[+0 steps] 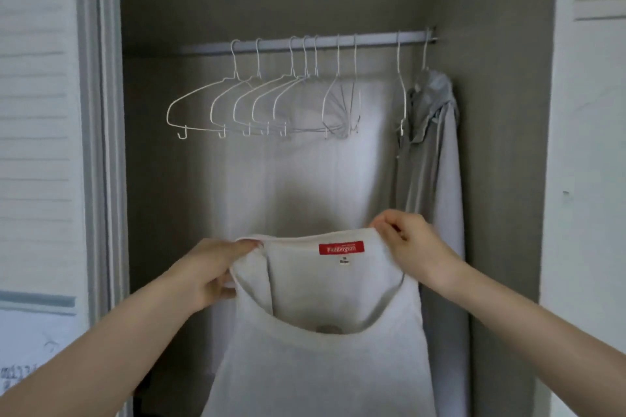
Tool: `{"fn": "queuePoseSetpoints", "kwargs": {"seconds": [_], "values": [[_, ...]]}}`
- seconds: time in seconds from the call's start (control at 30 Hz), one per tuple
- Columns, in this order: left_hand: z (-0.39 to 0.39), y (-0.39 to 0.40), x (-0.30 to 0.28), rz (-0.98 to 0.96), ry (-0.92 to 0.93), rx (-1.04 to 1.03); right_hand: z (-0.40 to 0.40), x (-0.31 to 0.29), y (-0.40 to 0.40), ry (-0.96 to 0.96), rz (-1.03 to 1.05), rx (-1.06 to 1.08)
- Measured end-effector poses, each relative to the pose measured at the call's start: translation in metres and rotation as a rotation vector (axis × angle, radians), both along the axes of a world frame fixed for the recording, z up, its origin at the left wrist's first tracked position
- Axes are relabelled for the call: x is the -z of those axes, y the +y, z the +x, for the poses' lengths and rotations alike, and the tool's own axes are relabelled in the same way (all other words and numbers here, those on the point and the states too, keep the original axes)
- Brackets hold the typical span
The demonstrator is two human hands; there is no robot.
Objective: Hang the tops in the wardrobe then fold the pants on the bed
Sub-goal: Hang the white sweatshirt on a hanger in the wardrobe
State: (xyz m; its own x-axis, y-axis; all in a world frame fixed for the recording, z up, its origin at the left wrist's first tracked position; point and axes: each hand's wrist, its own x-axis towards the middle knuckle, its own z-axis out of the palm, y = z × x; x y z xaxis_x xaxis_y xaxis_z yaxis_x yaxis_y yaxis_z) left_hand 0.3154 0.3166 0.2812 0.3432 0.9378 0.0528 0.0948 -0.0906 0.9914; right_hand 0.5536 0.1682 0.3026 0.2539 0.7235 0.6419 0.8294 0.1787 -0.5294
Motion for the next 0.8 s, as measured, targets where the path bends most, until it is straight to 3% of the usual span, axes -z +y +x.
{"fn": "queuePoseSetpoints", "kwargs": {"seconds": [0.07,0.13,0.3,0.4,0.47,0.6,0.67,0.8], "values": [[0.006,0.000,-0.007,-0.248,-0.222,0.138,0.009,0.001,0.008,-0.097,-0.046,0.063],[0.013,0.004,-0.016,-0.251,-0.253,0.215,0.018,-0.003,0.015,-0.118,-0.042,0.130],[0.036,0.024,-0.045,-0.022,-0.300,0.094,0.029,-0.021,0.027,-0.235,-0.131,0.261],[0.050,0.043,-0.062,0.186,-0.260,0.016,0.028,-0.045,0.031,-0.307,-0.034,0.328],[0.059,0.051,-0.070,0.310,-0.219,0.043,0.028,-0.076,0.032,-0.251,0.154,0.384],[0.073,0.065,-0.077,0.347,-0.192,0.139,0.042,-0.149,0.046,-0.117,0.468,0.497],[0.075,0.075,-0.077,0.387,-0.157,0.168,0.056,-0.183,0.060,-0.017,0.486,0.541],[0.069,0.095,-0.076,0.560,-0.045,0.124,0.085,-0.227,0.090,0.117,0.304,0.614]]}}
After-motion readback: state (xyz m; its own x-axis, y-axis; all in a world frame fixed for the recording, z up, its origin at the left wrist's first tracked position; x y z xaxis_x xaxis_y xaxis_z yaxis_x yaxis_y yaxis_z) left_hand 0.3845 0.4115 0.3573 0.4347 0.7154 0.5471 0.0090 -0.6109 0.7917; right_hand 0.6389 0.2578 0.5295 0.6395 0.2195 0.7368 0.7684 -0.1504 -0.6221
